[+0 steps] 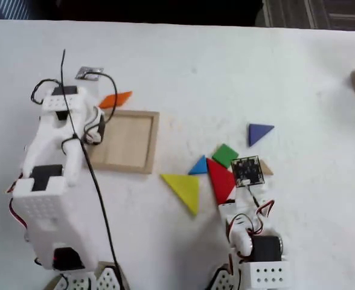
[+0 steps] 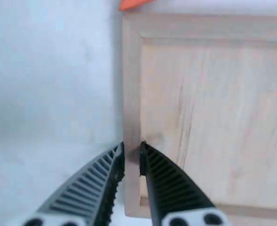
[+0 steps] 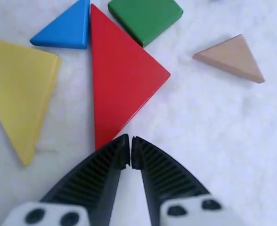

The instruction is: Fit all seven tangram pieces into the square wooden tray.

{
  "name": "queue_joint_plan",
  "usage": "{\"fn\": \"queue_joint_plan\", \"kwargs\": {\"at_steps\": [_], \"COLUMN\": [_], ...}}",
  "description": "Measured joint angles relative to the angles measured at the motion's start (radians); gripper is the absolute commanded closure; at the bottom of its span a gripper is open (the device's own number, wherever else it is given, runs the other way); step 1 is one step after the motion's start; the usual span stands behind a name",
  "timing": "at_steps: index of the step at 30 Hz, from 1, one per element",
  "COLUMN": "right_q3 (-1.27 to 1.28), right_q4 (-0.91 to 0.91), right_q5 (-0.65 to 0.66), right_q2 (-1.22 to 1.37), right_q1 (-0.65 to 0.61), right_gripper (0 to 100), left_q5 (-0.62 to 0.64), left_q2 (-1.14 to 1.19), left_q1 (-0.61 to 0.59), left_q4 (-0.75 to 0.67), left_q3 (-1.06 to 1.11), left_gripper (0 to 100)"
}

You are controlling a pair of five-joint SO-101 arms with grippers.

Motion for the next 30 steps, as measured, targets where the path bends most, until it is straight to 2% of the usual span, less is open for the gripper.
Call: {"fn": "queue_joint_plan", "kwargs": {"at_steps": [5, 13, 16, 22, 27, 30], "right_q3": [0.0, 0.0, 0.0, 0.0, 0.0, 0.0], "right_q4": [0.0, 0.0, 0.0, 0.0, 0.0, 0.0], "right_q5": [0.0, 0.0, 0.0, 0.0, 0.0, 0.0], "right_q2": [0.0, 0.0, 0.0, 0.0, 0.0, 0.0], "right_q1": [0.002, 0.0, 0.003, 0.002, 0.002, 0.003], "right_gripper": [98.1, 98.1, 98.1, 98.1, 97.8, 97.8], "left_q5": [-0.005, -0.009, -0.009, -0.009, -0.009, -0.009], "left_q2": [-0.029, -0.327, -0.39, -0.414, -0.414, -0.414], "left_q1": [-0.002, -0.003, -0.002, -0.002, -0.002, -0.002], "left_q4": [-0.023, -0.284, -0.321, -0.321, -0.321, -0.321], "left_q3": [0.049, 0.471, 0.559, 0.586, 0.586, 0.586], "left_gripper": [97, 97, 97, 95, 83, 81]}}
